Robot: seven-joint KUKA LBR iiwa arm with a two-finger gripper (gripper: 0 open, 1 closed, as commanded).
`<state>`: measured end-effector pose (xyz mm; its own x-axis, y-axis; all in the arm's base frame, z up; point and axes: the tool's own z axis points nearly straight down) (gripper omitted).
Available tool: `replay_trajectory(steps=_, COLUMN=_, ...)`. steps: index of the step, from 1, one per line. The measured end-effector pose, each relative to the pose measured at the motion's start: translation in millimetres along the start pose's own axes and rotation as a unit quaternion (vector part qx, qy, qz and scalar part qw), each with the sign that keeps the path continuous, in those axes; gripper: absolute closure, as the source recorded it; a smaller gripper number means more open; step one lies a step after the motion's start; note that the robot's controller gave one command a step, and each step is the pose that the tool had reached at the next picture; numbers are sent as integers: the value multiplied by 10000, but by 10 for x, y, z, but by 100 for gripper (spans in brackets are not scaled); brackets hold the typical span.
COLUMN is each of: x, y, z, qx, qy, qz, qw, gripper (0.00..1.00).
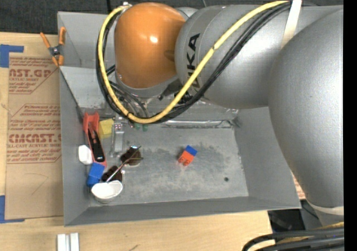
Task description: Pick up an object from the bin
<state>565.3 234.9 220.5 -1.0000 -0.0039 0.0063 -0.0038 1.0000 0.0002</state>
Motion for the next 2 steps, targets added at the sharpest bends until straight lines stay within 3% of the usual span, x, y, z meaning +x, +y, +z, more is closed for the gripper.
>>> replay_trajectory(steps=1, x=-18, y=-15, z=-51, qx=-7, qy=-39, qz=14, qw=10000, gripper=0)
replay_trajectory(steps=2, x=96, y=-144, z=305, qx=-8, qy=-46, qz=-663, qw=9978, gripper=0)
